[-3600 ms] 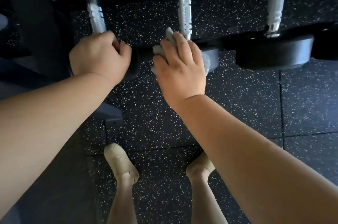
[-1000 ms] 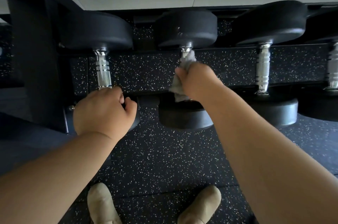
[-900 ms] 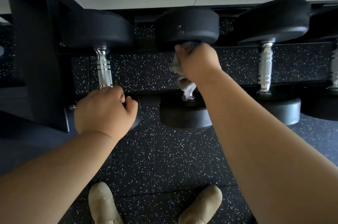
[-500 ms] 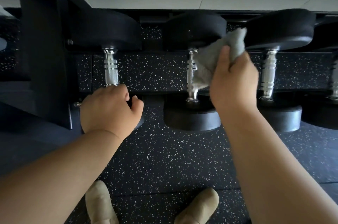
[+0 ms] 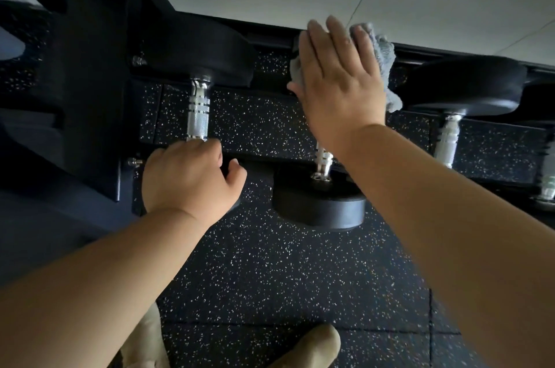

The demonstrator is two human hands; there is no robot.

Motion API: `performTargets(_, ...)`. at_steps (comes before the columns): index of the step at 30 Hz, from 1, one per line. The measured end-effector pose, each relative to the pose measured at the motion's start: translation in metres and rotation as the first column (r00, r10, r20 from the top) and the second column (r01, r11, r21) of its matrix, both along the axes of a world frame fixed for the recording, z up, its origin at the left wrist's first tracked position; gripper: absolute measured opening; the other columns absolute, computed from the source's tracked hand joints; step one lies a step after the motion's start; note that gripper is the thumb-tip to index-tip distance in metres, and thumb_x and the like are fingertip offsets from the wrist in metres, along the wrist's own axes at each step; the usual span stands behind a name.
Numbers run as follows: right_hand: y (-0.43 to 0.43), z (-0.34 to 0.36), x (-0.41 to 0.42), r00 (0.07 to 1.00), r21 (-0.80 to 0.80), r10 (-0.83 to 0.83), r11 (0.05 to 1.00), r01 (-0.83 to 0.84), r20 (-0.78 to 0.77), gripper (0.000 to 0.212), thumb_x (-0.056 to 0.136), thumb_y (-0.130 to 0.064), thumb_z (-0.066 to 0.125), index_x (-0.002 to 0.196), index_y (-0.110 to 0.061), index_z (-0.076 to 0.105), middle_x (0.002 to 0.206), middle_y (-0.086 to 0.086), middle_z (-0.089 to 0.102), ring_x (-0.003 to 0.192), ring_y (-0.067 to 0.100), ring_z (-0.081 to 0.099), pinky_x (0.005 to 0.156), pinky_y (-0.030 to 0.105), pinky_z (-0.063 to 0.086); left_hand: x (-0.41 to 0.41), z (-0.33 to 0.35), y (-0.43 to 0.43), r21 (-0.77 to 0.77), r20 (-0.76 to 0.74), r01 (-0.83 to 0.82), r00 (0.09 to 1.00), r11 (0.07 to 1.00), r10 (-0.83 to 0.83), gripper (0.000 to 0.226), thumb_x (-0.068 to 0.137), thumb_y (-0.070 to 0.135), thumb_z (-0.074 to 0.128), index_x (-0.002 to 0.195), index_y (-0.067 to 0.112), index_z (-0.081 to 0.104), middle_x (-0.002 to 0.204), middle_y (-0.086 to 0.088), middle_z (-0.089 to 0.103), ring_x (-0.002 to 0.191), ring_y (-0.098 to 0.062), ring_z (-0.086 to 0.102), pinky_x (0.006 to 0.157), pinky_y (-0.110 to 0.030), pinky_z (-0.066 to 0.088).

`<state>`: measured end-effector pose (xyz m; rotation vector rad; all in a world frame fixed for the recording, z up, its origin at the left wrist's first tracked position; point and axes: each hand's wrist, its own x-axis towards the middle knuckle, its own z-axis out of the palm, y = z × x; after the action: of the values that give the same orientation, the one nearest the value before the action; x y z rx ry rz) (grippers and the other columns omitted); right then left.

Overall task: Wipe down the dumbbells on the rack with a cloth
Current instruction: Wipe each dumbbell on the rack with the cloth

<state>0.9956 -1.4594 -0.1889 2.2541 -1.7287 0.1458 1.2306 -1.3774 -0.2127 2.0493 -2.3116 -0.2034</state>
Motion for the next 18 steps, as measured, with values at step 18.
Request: performTargets(18, -0.024, 0.019, -0.007, 0.970, 0.185, -0.197, 0.968, 0.170, 0.139, 0.055, 0.095, -0.063, 0.043, 0.131, -0.027, 0.065, 0.151, 0.003, 0.051, 0.144, 0.035, 0.039, 0.119, 0.053, 0.031, 0.001, 0.001, -0.001, 0.037, -0.003, 0.037, 0.999, 0.999, -0.037, 0.029, 0.084, 0.049, 0.047, 0.068, 0.024, 0.049, 0.060, 0.008, 0.050, 0.057, -0.024, 0.047, 0.052, -0.029, 0.032)
